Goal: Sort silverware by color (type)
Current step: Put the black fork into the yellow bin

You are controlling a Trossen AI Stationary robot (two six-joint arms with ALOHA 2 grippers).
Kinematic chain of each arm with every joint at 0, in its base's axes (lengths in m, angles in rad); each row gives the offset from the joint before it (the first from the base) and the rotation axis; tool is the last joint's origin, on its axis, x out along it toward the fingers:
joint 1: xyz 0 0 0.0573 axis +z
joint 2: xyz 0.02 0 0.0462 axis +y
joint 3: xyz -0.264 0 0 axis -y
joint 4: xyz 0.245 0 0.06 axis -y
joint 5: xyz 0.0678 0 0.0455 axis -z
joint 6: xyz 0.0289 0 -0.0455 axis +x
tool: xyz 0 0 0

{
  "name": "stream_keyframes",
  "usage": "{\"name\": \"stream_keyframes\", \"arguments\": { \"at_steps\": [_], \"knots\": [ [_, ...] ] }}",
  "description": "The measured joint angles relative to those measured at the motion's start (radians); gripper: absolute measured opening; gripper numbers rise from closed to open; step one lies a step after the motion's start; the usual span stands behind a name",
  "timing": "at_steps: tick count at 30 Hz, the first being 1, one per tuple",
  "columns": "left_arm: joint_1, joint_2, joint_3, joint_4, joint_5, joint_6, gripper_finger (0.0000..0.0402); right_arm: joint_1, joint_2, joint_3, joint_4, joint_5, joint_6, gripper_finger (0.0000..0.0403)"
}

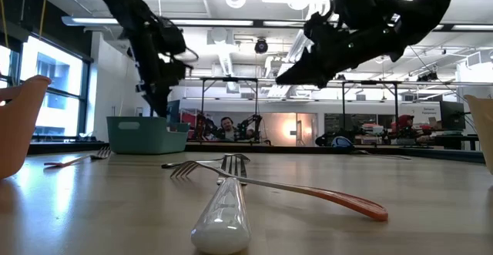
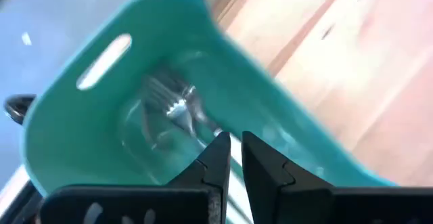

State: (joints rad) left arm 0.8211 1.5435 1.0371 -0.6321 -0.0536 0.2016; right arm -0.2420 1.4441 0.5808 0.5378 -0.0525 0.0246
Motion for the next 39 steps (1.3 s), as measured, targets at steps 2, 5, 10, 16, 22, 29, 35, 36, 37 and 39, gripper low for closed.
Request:
{"name": "stream_keyframes", "arguments": {
  "at_steps": [2,5,10,16,22,29,35,36,37,39],
  "knots": [
    [-0.020,-0.082,-0.066,0.088,0.001,-0.009,0.0023,-0.007,0.000,0.000,-0.023,0.060,0.022,0.0001],
    [-0.053,-0.230,-0.180,0.224,0.001,-0.048,0.0019,-0.032,0.000,0.000,-0.064,0.193,0.078,0.0001],
    [-0.127,-0.484,-0.389,0.440,0.059,-0.166,0.0017,-0.098,0.000,0.069,-0.329,0.374,0.133,0.0001],
    [-0.245,-0.748,-0.633,0.599,0.081,-0.278,0.0017,-0.215,0.000,0.210,-0.706,0.444,0.156,0.0022],
    [-0.345,-0.921,-0.812,0.684,0.080,-0.379,0.0017,-0.369,0.000,0.275,-1.005,0.427,0.214,0.0111],
    [-0.409,-0.997,-0.912,0.715,0.070,-0.407,0.0017,-0.564,0.000,0.186,-1.054,0.309,0.240,0.0152],
    [-0.429,-1.004,-0.927,0.743,0.068,-0.409,0.0017,-0.649,0.004,0.090,-0.983,0.267,0.229,0.0153],
    [-0.431,-1.004,-0.927,0.752,0.068,-0.409,0.0017,-0.642,0.004,0.091,-0.980,0.278,0.229,0.0153],
    [-0.433,-1.004,-0.927,0.761,0.068,-0.410,0.0017,-0.637,0.003,0.092,-0.972,0.273,0.230,0.0153],
    [-0.437,-1.004,-0.927,0.770,0.068,-0.410,0.0017,-0.635,0.008,0.093,-0.964,0.262,0.236,0.0153]
  ]
}}
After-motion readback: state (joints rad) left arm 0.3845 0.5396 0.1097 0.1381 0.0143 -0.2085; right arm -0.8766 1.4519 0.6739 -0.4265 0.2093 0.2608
